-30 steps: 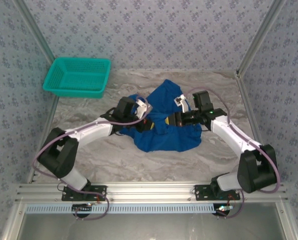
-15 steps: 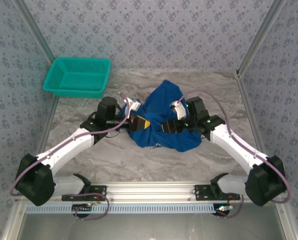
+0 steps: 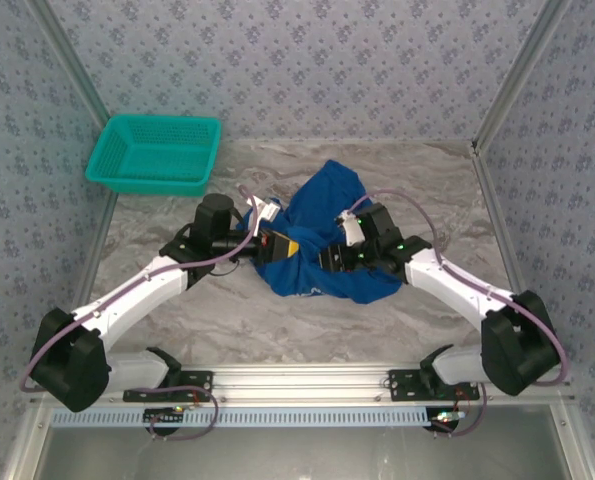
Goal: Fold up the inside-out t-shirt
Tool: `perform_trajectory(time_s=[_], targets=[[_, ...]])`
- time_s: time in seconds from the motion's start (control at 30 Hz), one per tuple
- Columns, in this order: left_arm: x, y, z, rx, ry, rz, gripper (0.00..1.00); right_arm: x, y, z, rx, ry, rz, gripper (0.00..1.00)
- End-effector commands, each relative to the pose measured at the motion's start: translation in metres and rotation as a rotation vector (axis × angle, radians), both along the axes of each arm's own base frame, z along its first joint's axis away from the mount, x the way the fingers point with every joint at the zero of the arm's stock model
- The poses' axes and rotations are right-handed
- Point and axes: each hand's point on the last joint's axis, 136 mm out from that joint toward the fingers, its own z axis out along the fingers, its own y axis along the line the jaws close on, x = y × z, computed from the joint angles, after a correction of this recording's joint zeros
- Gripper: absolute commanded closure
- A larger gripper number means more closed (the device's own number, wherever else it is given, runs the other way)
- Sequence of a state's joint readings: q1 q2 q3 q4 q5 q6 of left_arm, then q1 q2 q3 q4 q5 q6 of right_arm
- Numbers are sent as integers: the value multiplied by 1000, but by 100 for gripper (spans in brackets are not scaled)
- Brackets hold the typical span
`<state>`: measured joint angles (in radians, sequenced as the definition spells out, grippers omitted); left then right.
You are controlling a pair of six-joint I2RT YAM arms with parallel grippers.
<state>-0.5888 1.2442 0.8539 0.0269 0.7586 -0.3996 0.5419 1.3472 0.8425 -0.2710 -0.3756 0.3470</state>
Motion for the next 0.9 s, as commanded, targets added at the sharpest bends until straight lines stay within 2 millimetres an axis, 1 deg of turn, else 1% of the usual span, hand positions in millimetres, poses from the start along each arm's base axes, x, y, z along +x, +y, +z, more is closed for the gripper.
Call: perform_trajectory(time_s=[0.0, 0.03, 0.07, 0.1, 0.13, 0.17, 0.2, 0.23, 0.27, 0.33, 0.37, 0.4, 0.43, 0.5, 0.57, 0.6, 0.67, 0.73, 0.77, 0.83, 0.87], targets=[[8, 11, 8, 6, -51, 88, 100, 10, 3, 17, 104, 1, -34, 83], [17, 20, -2, 45, -39, 164, 100, 11, 2, 30, 192, -13, -22, 90], [26, 29, -10, 78, -19, 231, 100, 11, 2, 44, 284, -31, -5, 94], [36, 40, -23, 117, 22, 309, 100, 8, 3, 63, 390, -63, 33, 98], [46, 53, -36, 158, 80, 387, 100, 2, 4, 80, 470, -99, 81, 100], [51, 61, -46, 177, 131, 421, 100, -3, 5, 95, 516, -144, 126, 100], [55, 67, -56, 188, 182, 446, 100, -12, 8, 108, 549, -181, 188, 100], [59, 72, -64, 207, 224, 472, 100, -21, 9, 117, 565, -207, 236, 100], [61, 75, -70, 231, 248, 485, 97, -27, 10, 122, 573, -224, 271, 100], [64, 82, -82, 321, 278, 511, 83, -35, 11, 132, 585, -248, 325, 100], [65, 87, -85, 359, 282, 526, 78, -37, 11, 134, 585, -254, 341, 100], [65, 91, -85, 389, 270, 535, 73, -38, 11, 135, 575, -258, 347, 100], [65, 92, -80, 399, 241, 533, 66, -37, 11, 135, 564, -259, 347, 100], [61, 88, -64, 388, 154, 512, 57, -36, 10, 135, 554, -260, 352, 100], [53, 83, -45, 375, 42, 491, 47, -34, 10, 135, 545, -257, 350, 100], [48, 77, -34, 357, -21, 468, 42, -34, 10, 134, 539, -254, 353, 100], [34, 62, -17, 304, -112, 401, 34, -34, 10, 131, 524, -256, 358, 100], [16, 38, -4, 227, -159, 271, 31, -33, 8, 127, 504, -250, 361, 100], [10, 29, -3, 214, -172, 220, 31, -34, 8, 126, 499, -247, 365, 100], [0, 10, -7, 238, -194, 116, 30, -36, 8, 125, 489, -246, 374, 100], [-3, 4, -11, 265, -203, 80, 30, -36, 7, 124, 483, -242, 374, 100]])
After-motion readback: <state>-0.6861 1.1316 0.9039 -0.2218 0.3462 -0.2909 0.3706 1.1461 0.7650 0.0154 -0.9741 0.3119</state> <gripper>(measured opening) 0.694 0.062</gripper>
